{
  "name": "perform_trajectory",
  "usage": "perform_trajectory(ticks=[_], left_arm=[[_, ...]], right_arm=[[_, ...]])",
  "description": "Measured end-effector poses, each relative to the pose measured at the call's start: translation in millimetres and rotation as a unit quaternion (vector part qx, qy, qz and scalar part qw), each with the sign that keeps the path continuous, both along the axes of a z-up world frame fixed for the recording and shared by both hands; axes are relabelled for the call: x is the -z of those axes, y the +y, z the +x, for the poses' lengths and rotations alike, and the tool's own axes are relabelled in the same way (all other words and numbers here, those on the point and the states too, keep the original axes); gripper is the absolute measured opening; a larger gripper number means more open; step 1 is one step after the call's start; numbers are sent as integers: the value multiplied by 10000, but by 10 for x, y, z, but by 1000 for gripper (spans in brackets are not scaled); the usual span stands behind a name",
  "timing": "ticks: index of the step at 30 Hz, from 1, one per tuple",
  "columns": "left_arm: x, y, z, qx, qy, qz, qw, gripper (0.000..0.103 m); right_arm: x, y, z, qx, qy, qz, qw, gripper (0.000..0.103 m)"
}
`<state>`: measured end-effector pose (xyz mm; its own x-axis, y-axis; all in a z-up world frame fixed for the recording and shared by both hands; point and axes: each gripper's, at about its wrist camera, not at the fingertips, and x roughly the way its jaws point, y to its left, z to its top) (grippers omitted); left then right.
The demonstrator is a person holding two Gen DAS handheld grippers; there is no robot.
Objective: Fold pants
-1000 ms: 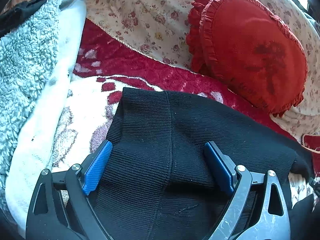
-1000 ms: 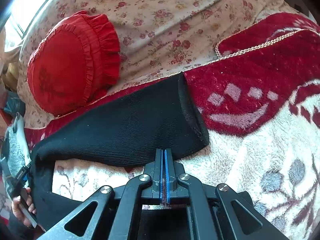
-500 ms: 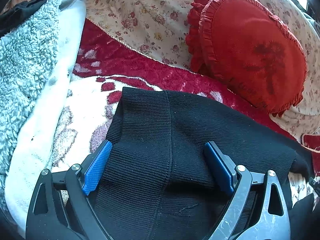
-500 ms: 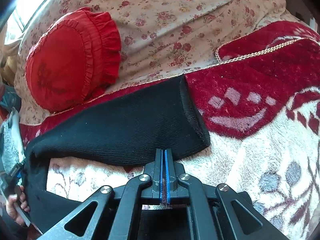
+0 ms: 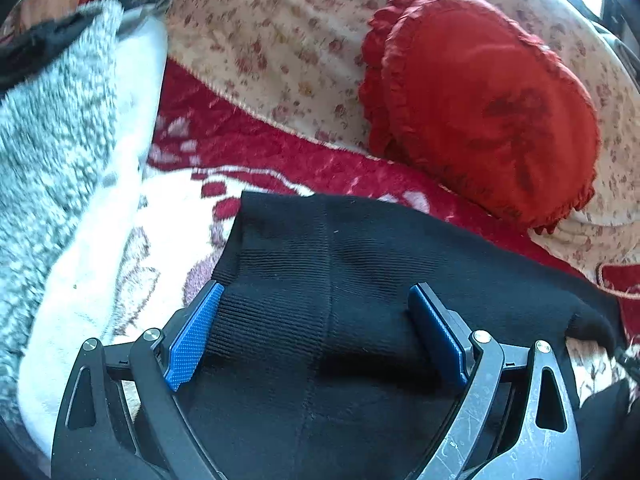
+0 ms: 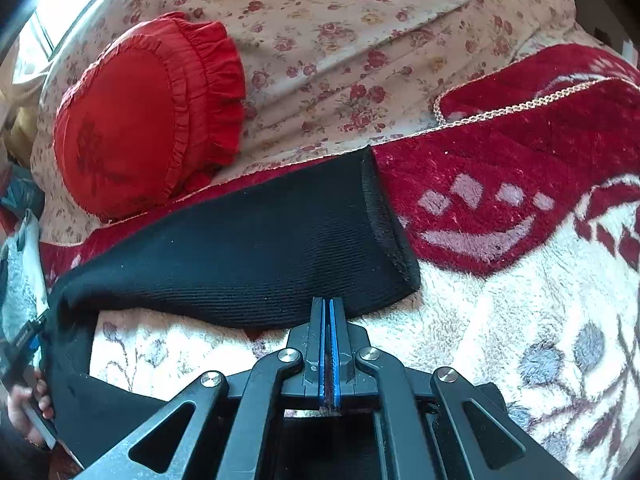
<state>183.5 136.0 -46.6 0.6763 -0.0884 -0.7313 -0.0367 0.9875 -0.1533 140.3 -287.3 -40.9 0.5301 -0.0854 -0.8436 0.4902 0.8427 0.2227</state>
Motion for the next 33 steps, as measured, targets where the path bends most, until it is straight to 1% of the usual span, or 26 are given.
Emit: perform_trajectory(ticks=[2, 4, 6, 8, 10, 12, 13, 16, 19, 22, 25, 27, 31, 33], left_arm=[[-70, -46, -67, 77, -62, 59, 9999, 93], [-137, -81, -137, 204, 26, 26, 9998, 93], [-201, -123, -229, 236, 112, 150, 9995, 93], [-256, -167, -346, 277, 109, 233, 9993, 93], [-286, -197, -447, 347, 81, 265, 9990, 93], [-305, -258, -552, 497, 53, 335, 9982, 93], [-309, -299, -603, 586, 46, 427, 9974, 93], [-306, -440, -736, 853, -28, 861, 9926, 93], [-298, -564, -842, 1081, -130, 1307, 9854, 93], [-263, -672, -889, 1105, -96, 1783, 9777, 93], [-252, -748, -947, 1000, -108, 2058, 9734, 93], [-256, -747, -997, 902, -152, 2050, 9745, 93], [-258, -723, -1027, 748, -120, 1918, 9785, 93], [-257, -729, -1038, 676, -131, 1950, 9784, 93]], right_arm=[[1, -3, -3, 2, -9, 12, 10000, 1], [-2, 3, -1, -2, -2, -7, 10000, 1], [-27, 14, 3, 0, 23, -51, 10000, 1], [-87, 48, -10, 29, 8, -145, 9999, 1], [-217, 117, -55, 44, -145, -408, 9991, 1], [-382, 218, -120, 18, -392, -725, 9966, 2], [-460, 275, -158, 0, -540, -851, 9949, 2], [-661, 484, -276, -151, -910, -1153, 9890, 2], [-771, 688, -354, -352, -1071, -1317, 9849, 4], [-805, 891, -381, -631, -1068, -1638, 9787, 4], [-764, 1002, -344, -827, -883, -1965, 9730, 4], [-728, 1014, -328, -879, -805, -1972, 9731, 4], [-696, 1034, -297, -914, -750, -2032, 9720, 4], [-682, 1055, -279, -944, -725, -2093, 9706, 4]])
